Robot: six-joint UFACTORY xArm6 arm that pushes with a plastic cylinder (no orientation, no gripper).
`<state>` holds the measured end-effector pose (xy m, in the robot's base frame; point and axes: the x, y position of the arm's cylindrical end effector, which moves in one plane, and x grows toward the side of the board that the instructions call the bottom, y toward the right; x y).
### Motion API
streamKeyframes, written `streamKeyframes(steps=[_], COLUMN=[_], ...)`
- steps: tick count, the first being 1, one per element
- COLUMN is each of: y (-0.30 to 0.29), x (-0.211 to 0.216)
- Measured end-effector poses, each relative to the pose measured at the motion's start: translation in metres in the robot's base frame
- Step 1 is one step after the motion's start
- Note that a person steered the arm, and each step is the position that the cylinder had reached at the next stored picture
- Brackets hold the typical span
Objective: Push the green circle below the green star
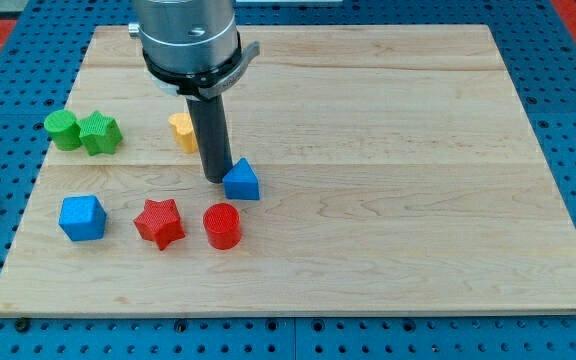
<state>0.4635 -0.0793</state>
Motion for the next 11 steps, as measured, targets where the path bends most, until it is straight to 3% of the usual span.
streamKeyframes(steps=[1,2,4,6,7,8,10,11], y=[-0.026,-0.087,-0.090,-0.131,-0.197,-0.223,-0.194,-0.194], x=[-0.033,-0.023,-0.058,-0.145,-0.152,-0.112,-0.074,-0.021])
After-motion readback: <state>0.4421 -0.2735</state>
